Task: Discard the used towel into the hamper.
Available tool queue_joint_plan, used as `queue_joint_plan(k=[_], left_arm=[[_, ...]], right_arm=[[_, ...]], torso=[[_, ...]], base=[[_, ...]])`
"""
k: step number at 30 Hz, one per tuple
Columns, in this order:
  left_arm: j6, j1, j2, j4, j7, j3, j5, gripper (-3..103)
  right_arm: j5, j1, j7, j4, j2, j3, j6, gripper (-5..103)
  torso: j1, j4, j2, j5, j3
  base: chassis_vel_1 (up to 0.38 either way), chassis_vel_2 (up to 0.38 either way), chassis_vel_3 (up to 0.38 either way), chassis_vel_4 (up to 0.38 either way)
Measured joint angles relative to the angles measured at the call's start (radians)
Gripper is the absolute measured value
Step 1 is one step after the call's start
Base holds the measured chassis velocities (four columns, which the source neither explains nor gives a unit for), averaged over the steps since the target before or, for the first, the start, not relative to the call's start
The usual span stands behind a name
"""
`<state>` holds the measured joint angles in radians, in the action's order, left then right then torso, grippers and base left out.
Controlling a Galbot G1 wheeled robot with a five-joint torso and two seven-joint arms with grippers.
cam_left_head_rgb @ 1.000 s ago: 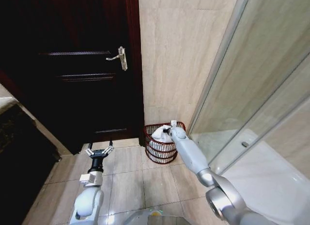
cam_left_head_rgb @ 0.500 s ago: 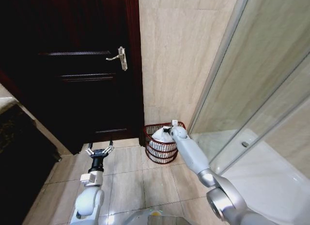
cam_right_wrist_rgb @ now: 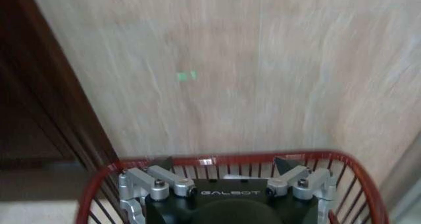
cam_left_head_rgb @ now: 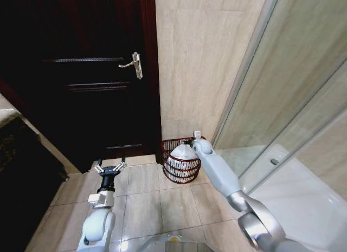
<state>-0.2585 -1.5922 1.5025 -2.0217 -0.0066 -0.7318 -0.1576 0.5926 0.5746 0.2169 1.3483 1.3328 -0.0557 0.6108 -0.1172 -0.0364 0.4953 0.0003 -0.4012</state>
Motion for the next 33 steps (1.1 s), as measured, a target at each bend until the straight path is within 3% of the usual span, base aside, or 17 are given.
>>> queue_joint_plan(k=[1,4,5,7,11,12,15,21,24,33], left_arm=[[0.0,0.0,0.0,0.0,0.0,0.0,0.0,100],[0.003,0.0,0.003,0.0,-0.002,0.007,0.0,100],[0.003,0.0,0.003,0.0,-0.002,0.007,0.0,100],[0.004,-0.001,0.005,-0.003,-0.013,0.019,0.0,100],[0.013,-0.018,0.01,-0.015,-0.04,0.043,-0.008,100],[0.013,-0.018,0.01,-0.015,-0.04,0.043,-0.008,100],[0.015,-0.043,0.01,-0.015,-0.062,0.067,-0.011,100],[0.019,-0.064,0.004,-0.027,-0.066,0.074,-0.011,100],[0.033,-0.076,-0.024,-0.032,-0.049,0.085,-0.018,100],[0.062,-0.062,-0.044,-0.042,-0.035,0.106,-0.017,100]], right_arm=[[0.0,0.0,0.0,0.0,0.0,0.0,0.0,100],[-0.066,0.082,-0.068,0.122,-0.038,-0.041,-0.125,100],[-0.066,0.082,-0.068,0.122,-0.038,-0.041,-0.125,100],[-0.149,0.15,-0.113,0.188,-0.051,-0.082,-0.235,100],[-0.257,0.274,-0.122,0.28,-0.056,-0.137,-0.364,100],[-0.257,0.274,-0.122,0.28,-0.056,-0.137,-0.364,100],[-0.373,0.404,-0.131,0.388,-0.048,-0.196,-0.47,100],[-0.467,0.545,-0.157,0.511,-0.01,-0.298,-0.522,100],[-0.542,0.665,-0.201,0.574,0.034,-0.419,-0.59,100],[-0.529,0.879,-0.248,0.683,0.079,-0.564,-0.679,100]], torso=[[0.0,0.0,0.0,0.0,0.0],[0.0,0.0001,0.0,-0.0004,0.0],[0.0,0.0001,0.0,-0.0004,0.0],[0.0,0.0,0.0,-0.0003,0.0],[0.0,0.0,0.0,0.0001,0.0],[0.0,0.0,0.0,0.0001,0.0],[0.0,0.0001,0.0,-0.0001,0.0],[0.0,-0.0002,0.0,-0.0002,0.0],[0.0,0.0001,0.0,-0.0001,0.0],[0.0,0.0,0.0,-0.0002,0.0]], base=[[0.0,0.0,0.0,0.0],[0.0,0.0,0.0,0.0],[0.0,0.0,0.0,0.0],[0.0,0.0,0.0,0.0],[0.0,0.0,0.0,0.0],[0.0,0.0,0.0,0.0],[0.0,0.0,0.0,0.0],[0.0,0.0,0.0,0.0],[0.0,0.0,0.0,0.0],[0.0,0.0,0.0,0.0]])
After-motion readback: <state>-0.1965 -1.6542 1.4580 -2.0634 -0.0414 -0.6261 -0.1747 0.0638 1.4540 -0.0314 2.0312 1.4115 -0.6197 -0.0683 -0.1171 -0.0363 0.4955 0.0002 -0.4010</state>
